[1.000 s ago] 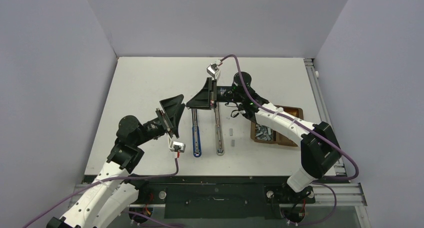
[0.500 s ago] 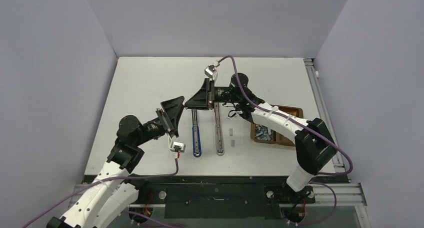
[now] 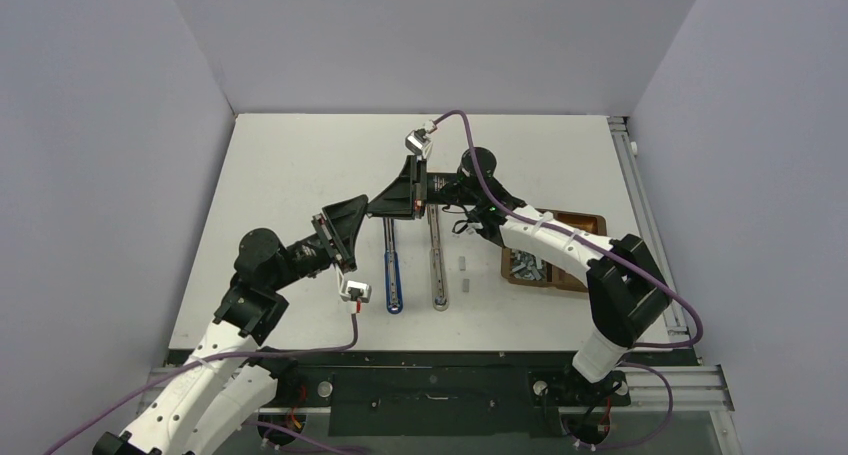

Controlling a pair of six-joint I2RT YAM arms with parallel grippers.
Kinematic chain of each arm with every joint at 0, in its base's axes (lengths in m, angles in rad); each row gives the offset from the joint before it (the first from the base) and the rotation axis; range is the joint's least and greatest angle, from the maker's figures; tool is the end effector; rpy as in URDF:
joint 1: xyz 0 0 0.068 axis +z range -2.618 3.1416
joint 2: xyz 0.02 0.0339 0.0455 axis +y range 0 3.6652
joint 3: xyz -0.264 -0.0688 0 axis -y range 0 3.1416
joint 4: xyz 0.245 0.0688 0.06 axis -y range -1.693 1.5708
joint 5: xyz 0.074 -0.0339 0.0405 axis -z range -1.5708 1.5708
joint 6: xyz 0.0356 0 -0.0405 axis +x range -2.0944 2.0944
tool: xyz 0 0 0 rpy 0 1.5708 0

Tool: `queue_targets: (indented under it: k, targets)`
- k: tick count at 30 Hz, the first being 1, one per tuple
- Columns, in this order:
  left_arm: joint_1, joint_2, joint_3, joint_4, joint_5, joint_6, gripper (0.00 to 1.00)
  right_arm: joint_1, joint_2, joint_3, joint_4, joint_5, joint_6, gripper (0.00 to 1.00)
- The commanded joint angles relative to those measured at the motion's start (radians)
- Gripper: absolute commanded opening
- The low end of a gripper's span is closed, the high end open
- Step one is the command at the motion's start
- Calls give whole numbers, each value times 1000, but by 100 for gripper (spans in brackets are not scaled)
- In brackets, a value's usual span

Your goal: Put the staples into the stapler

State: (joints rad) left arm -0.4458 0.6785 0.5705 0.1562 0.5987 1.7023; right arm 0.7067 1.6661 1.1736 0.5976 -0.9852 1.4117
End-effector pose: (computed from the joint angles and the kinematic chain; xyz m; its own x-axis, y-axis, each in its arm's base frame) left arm 0.1427 -0.0905 0.3174 0.8509 0.5010 0.1579 -0.1564 -0.0453 0.9867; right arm 0.2717 0.2710 0.3232 -0.9640 -0.1055 -0.2439 -0.2355 -0.0859 0.9681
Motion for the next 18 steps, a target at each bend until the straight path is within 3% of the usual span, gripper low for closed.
queue_targets:
  k: [1,6,14,18]
  targets:
    - [-5,-2,55,-16,-2,-6,23,10,7,9,81,-4,6,12]
    - [-5,-6,57,-27,0,-11,13,11,6,12,87,-3,9,14]
    - [-5,-14,85,-141,-4,-8,7,-7,3,29,69,-11,-8,34]
    - [-5,-12,113,-263,-25,3,6,-32,-9,47,-26,-12,-78,43]
